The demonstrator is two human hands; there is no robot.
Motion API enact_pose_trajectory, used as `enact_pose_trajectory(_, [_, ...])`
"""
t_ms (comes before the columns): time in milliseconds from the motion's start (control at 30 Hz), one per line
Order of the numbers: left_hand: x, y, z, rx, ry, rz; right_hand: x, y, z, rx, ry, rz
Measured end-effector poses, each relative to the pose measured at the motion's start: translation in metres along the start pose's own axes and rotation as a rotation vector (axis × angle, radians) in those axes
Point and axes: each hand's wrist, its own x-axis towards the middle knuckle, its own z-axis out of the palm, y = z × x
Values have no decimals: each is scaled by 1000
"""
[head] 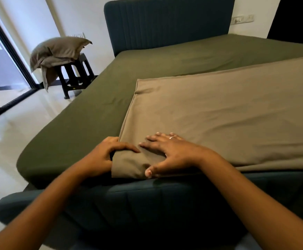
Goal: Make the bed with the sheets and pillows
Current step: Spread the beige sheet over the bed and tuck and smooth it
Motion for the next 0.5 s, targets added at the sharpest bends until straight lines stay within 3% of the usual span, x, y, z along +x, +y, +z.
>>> enact_pose_trajectory(100, [4,17,16,-251,251,-52,-12,-8,-3,72,34,-7])
enact_pose_trajectory(200, [16,37,25,-609,501,-194,-25,-18,-1,25,199,10])
enact_pose_trajectory(267, [14,50,25,-742,530,-281,-33,-22,6,-158,387,11])
enact_pose_trajectory(367, [1,55,13,-739,433,-391,-37,-24,20,-356,601,17])
enact_pose_trajectory(433, [-3,52,7,-827,408,-444,-33,-23,29,-360,697,-21])
enact_pose_trajectory(500, [-4,55,11,-984,474,-376,-26,-24,24,-324,822,-16])
